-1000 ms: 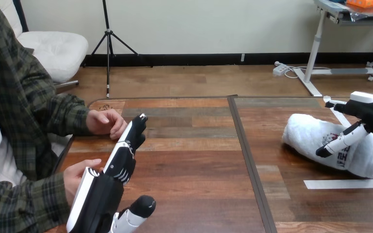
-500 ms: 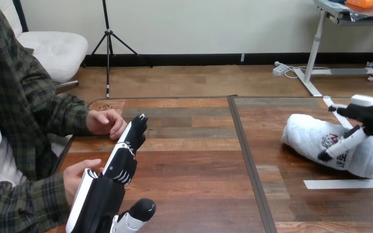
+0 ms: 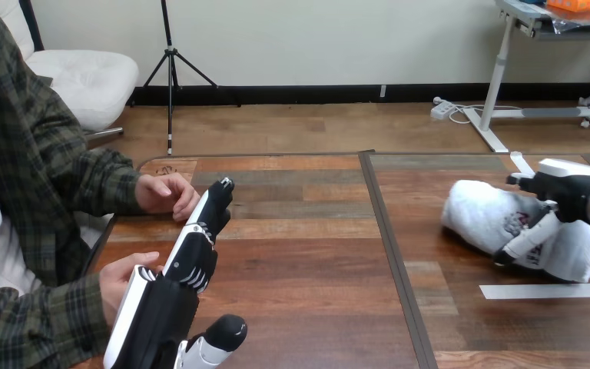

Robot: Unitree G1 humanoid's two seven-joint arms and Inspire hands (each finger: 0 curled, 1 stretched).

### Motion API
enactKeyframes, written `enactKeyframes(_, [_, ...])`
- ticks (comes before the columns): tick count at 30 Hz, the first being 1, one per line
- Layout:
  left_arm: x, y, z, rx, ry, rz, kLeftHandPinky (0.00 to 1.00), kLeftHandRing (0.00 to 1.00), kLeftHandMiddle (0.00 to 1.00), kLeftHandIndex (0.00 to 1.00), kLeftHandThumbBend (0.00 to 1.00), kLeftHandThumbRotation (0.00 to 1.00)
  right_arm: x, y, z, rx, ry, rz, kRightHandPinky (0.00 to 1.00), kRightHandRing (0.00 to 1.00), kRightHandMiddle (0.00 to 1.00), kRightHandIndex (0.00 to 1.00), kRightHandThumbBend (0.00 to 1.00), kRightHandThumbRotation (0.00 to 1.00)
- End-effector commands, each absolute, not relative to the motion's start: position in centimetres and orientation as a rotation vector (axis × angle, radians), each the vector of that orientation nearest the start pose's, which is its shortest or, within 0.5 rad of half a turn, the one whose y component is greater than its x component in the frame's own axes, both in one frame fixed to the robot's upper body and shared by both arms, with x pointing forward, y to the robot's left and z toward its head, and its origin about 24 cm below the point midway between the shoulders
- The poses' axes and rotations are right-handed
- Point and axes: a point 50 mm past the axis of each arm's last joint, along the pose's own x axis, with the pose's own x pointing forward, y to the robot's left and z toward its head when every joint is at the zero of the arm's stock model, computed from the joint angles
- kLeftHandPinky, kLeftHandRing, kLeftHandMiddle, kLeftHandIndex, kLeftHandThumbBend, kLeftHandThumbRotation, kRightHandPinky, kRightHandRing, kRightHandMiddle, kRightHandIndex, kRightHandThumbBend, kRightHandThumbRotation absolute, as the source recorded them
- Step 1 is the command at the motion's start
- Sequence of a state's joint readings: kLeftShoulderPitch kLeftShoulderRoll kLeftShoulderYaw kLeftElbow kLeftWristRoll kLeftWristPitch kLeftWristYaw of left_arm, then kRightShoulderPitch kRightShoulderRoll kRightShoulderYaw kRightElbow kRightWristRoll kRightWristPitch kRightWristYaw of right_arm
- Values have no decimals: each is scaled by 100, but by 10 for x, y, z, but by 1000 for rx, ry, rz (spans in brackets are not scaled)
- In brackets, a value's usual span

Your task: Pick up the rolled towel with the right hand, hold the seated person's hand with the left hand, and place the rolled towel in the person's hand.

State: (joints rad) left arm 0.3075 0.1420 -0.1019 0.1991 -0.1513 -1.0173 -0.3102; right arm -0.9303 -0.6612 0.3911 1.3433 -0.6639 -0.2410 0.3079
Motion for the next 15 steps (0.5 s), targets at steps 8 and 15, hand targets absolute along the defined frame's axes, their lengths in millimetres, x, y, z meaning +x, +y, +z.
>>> enactKeyframes(8, [161, 159, 45, 62, -588, -281, 100, 99, 99, 96, 88, 79, 373, -272, 85, -1324, 462, 363, 86, 94, 97, 97, 100, 34])
enactKeyframes(15, [160, 159, 45, 62, -589, -277, 99, 99, 99, 95, 87, 79, 371, -267, 77, -1331, 449, 386, 84, 92, 95, 96, 100, 37])
